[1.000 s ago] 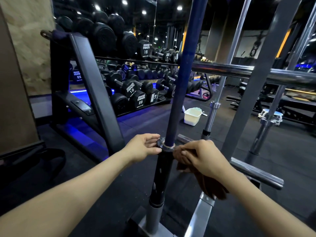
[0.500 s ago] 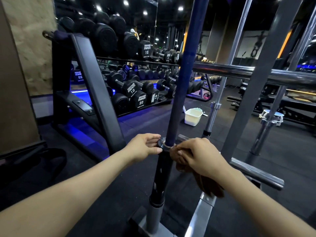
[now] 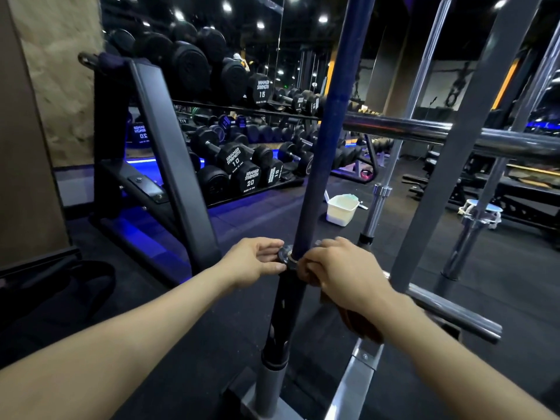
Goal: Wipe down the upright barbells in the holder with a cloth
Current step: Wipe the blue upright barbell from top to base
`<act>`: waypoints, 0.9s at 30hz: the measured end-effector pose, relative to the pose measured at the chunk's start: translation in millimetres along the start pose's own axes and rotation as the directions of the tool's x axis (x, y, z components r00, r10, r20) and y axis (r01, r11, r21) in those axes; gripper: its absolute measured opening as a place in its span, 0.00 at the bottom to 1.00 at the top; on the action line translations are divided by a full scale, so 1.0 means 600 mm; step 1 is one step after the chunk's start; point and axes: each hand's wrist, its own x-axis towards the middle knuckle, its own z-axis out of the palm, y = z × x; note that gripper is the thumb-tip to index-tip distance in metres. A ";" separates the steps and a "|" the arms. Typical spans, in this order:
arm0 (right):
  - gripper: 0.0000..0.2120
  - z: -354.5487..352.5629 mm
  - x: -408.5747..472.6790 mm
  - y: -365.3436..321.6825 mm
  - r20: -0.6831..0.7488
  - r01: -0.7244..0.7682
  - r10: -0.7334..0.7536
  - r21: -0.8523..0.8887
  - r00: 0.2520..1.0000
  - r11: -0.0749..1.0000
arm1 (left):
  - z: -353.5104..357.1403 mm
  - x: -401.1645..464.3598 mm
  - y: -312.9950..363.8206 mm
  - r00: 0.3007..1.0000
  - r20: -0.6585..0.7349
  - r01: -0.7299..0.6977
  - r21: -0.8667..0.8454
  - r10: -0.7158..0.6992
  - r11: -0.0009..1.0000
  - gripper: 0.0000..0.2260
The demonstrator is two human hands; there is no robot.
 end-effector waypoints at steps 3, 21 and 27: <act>0.13 0.003 0.008 -0.014 0.005 0.022 -0.022 -0.018 1.000 1.000 | -0.002 0.001 0.001 1.000 0.009 0.001 0.017 -0.002 1.000 0.26; 0.12 0.002 0.006 0.000 0.036 -0.037 0.035 0.069 0.999 0.997 | -0.005 -0.002 0.000 1.000 0.022 0.002 0.035 -0.002 0.999 0.26; 0.14 -0.017 0.004 -0.023 -0.242 0.129 -0.055 0.305 0.969 0.944 | -0.017 -0.012 0.000 0.999 0.035 -0.019 -0.008 0.019 1.000 0.14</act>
